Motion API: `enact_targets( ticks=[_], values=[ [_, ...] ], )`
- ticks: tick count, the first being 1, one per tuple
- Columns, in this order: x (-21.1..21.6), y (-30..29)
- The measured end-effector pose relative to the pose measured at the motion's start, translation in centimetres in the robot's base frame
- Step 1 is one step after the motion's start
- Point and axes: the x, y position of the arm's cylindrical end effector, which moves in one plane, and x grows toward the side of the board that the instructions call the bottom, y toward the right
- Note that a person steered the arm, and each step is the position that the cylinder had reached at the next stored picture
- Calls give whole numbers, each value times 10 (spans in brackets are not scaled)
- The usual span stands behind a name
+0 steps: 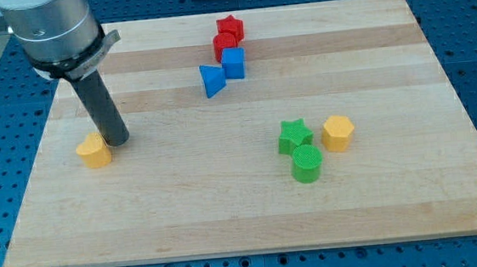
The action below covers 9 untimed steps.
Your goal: Place the green star to the left of the green circle
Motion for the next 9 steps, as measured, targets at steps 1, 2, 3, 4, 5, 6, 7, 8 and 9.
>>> enact_targets(
  ticks=[1,2,3,4,5,6,7,8,9],
  values=[
    [6,-21],
    [25,-44],
    [30,-12],
    [46,113],
    [14,193],
    [-13,193],
    [-35,209],
    [-11,267],
    [17,312]
  ],
)
